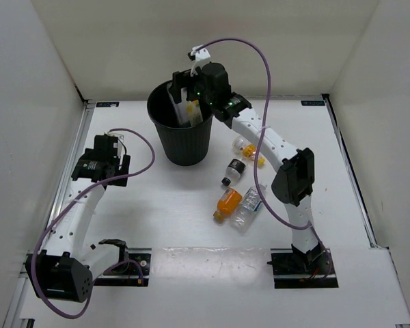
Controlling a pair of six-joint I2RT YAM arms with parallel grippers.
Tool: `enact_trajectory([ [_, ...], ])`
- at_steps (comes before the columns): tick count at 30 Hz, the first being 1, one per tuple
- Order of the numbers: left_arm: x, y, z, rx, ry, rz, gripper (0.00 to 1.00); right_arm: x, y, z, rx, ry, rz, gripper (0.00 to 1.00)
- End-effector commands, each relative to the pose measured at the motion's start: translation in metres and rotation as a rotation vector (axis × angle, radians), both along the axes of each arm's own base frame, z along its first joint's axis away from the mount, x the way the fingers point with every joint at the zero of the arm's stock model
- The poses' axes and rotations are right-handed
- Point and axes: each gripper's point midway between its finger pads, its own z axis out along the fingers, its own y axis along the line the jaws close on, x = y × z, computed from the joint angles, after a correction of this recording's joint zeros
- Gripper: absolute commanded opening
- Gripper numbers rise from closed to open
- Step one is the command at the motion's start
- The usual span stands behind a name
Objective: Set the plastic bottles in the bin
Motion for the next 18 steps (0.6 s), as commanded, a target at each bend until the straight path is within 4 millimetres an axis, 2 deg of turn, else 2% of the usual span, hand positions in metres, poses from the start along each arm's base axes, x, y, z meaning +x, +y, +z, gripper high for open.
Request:
enact_trajectory([
  [1,0.005,0.0,0.014,-0.012,-0.054,0.012,1.0,-0.04,-0.021,0.129,0.086,-0.229,0.061,1.0],
  [2,0.005,-0.002,0.013,-0.021,-0.053,0.006,1.0,-0.055,-0.03,0.156,0.088,-0.291,0.056,1.0],
  [4,0.006,-0.002,0.011,-0.02,-0.044,0.006,1.0,-0.062,-0.049,0.174,0.082,-0.329,0.01,1.0],
  [5,0.006,-0.002,0.008,-0.02,-0.042,0.006,1.0,-0.074,-0.063,0.192,0.092,-0.359,-0.01,1.0],
  [7,0.007,-0.002,0.006,-0.019,-0.032,0.006,1.0,-0.08,-0.085,0.201,0.069,-0.361,-0.074,1.0],
  [8,0.007,-0.002,0.006,-0.019,-0.032,0.006,1.0,-0.083,-0.108,0.208,0.063,-0.359,-0.113,1.0],
  [10,0.011,-0.003,0.011,-0.025,-0.045,0.013,1.0,-0.083,-0.131,0.191,0.026,-0.29,-0.153,1.0],
  [11,0.011,-0.003,0.011,-0.025,-0.045,0.013,1.0,-0.082,-0.154,0.159,-0.037,-0.179,-0.197,1.0],
  [13,0.014,-0.003,0.018,-0.027,-0.065,0.013,1.0,-0.082,-0.191,0.112,-0.004,0.047,-0.373,1.0],
  [14,0.014,-0.003,0.018,-0.027,-0.065,0.013,1.0,-0.097,-0.22,0.083,-0.031,0.176,-0.448,1.0],
  [15,0.015,-0.003,0.016,-0.026,-0.056,0.013,1.0,-0.107,-0.229,0.028,-0.011,0.356,-0.534,1.0],
  [16,0.015,-0.003,0.016,-0.026,-0.056,0.013,1.0,-0.12,-0.244,0.0,-0.002,0.45,-0.612,1.0],
  [17,0.017,-0.003,0.019,-0.027,-0.065,0.013,1.0,-0.145,-0.265,-0.018,0.018,0.524,-0.707,1.0],
  [18,0.017,-0.003,0.019,-0.027,-0.065,0.013,1.0,-0.165,-0.279,-0.079,-0.016,0.663,-0.789,1.0],
])
